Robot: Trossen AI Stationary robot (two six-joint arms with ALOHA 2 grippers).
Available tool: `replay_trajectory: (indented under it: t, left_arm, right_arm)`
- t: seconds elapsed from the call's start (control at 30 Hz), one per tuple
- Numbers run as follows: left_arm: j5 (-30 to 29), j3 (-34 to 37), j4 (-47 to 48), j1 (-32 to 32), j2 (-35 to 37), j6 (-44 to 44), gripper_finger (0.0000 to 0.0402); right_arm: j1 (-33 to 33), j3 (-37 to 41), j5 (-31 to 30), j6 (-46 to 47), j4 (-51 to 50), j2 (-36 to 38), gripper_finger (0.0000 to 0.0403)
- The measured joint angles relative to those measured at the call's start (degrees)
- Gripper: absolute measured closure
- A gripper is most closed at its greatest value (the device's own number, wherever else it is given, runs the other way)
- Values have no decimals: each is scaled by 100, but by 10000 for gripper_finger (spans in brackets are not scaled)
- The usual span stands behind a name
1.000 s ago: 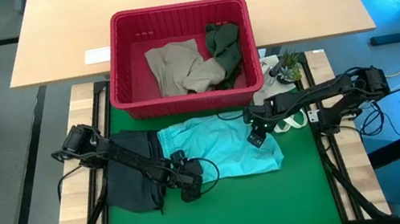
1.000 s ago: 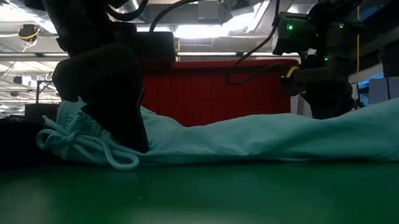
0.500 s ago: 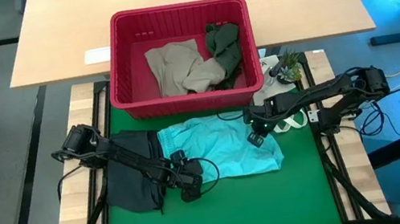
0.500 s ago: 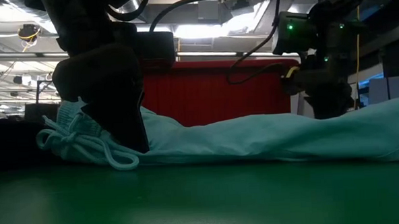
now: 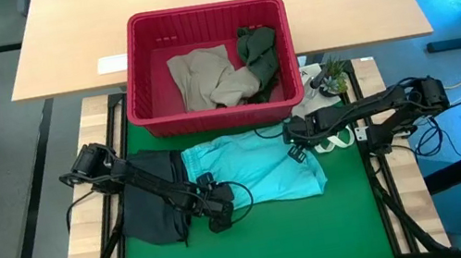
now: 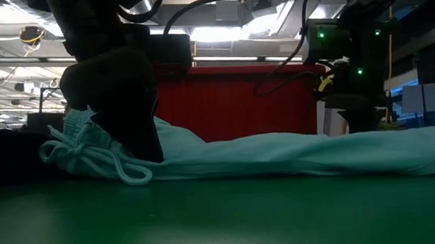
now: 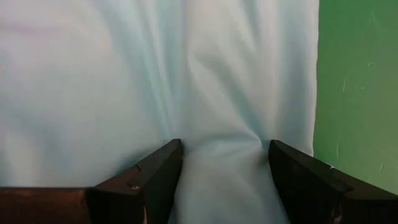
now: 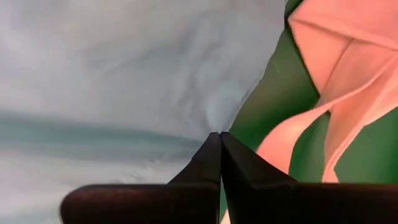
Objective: Fold Laundry from Bin
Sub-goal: Fold the blue shorts from the red laundry bin
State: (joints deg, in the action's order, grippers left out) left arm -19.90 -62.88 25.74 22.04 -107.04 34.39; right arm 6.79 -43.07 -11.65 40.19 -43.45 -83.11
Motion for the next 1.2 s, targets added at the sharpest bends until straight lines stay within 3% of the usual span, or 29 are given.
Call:
replay_trajectory:
  t: [0.3,0.63,0.73,1.03,1.2]
  left_arm:
    - [0,-3,3,0,0,-3,166]
    - [-26,-3,35,0,157,-340,166]
    - [-130,-3,31,0,315,-414,166]
    - [-317,-3,17,0,699,-577,166]
    - [-310,-3,39,0,763,-596,166]
  right_arm:
    - [0,-2,-191,2,97,0,400]
    - [0,-2,614,-155,86,0,396]
    - [0,-2,821,-167,88,0,370]
    - [2,-6,819,-528,-73,0,242]
    - [3,-214,948,-726,-931,0,214]
